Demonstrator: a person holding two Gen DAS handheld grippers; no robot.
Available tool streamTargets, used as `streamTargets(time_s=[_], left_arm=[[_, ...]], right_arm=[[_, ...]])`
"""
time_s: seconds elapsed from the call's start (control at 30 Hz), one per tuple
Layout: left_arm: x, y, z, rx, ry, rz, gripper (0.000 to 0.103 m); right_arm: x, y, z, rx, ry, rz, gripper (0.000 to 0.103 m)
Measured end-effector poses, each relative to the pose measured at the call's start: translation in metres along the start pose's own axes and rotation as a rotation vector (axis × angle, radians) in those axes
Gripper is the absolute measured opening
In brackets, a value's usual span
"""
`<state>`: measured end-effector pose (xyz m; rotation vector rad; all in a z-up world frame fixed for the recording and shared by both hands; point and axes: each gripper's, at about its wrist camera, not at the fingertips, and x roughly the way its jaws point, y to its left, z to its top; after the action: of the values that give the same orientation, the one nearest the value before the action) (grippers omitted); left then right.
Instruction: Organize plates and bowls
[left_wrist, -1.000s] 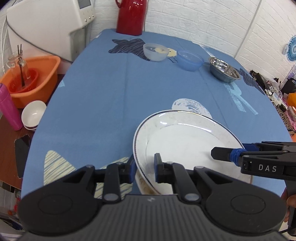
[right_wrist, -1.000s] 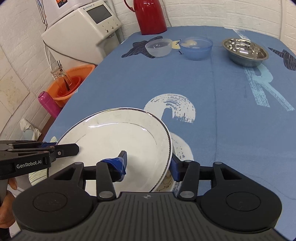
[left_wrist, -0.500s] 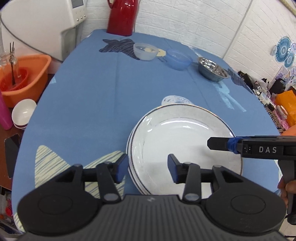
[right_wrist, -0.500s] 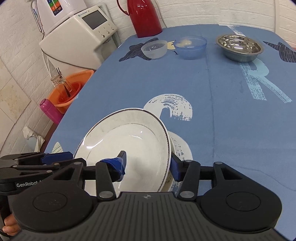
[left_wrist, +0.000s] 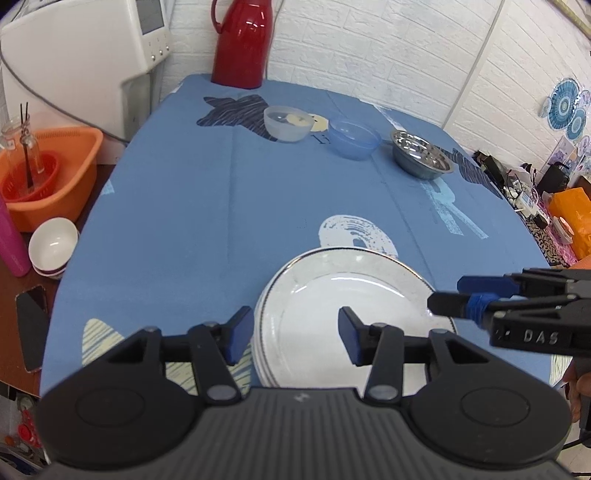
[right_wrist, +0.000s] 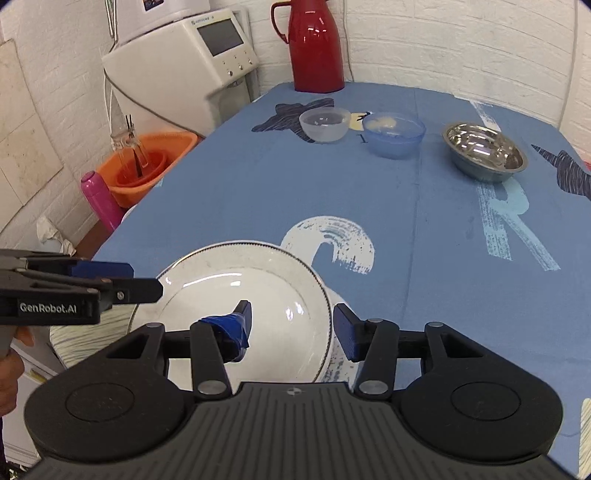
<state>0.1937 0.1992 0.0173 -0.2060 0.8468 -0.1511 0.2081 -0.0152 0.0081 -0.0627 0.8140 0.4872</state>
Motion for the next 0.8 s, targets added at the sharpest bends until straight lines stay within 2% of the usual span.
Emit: streamTargets(time_s=[0.13, 0.27, 0.4, 0.53, 0.63, 0.7, 0.8], left_arm=[[0.003, -0.011, 0.003, 0.019, 0.002, -0.011, 0.048], [0.006, -0.022, 0.007, 0.034, 0.003, -0.022, 0.049], [0.016, -0.036, 0.02, 0.062, 0.011, -0.021, 0.049], [0.042, -0.057, 0.047, 0.073, 0.047, -0.056, 0.051], [0.071, -0.081, 0.075, 0.071, 0.087, -0.084, 0.051], [0.095, -0.098, 0.099, 0.044, 0.112, -0.114, 0.051], [0.139, -0.122, 0.138, -0.05, 0.156, -0.173, 0.052]], right_arm=[[-0.004, -0.009, 0.004, 0.007, -0.012, -0.008, 0.034], [-0.004, -0.038, 0.0, 0.063, -0.013, -0.018, 0.035], [-0.003, -0.093, -0.012, 0.204, 0.024, -0.055, 0.035], [-0.001, -0.149, -0.019, 0.376, 0.044, -0.088, 0.035], [-0.001, -0.183, -0.006, 0.463, 0.017, -0.149, 0.035], [0.003, -0.205, 0.013, 0.503, 0.028, -0.207, 0.036], [0.018, -0.236, 0.05, 0.459, 0.013, -0.165, 0.037]])
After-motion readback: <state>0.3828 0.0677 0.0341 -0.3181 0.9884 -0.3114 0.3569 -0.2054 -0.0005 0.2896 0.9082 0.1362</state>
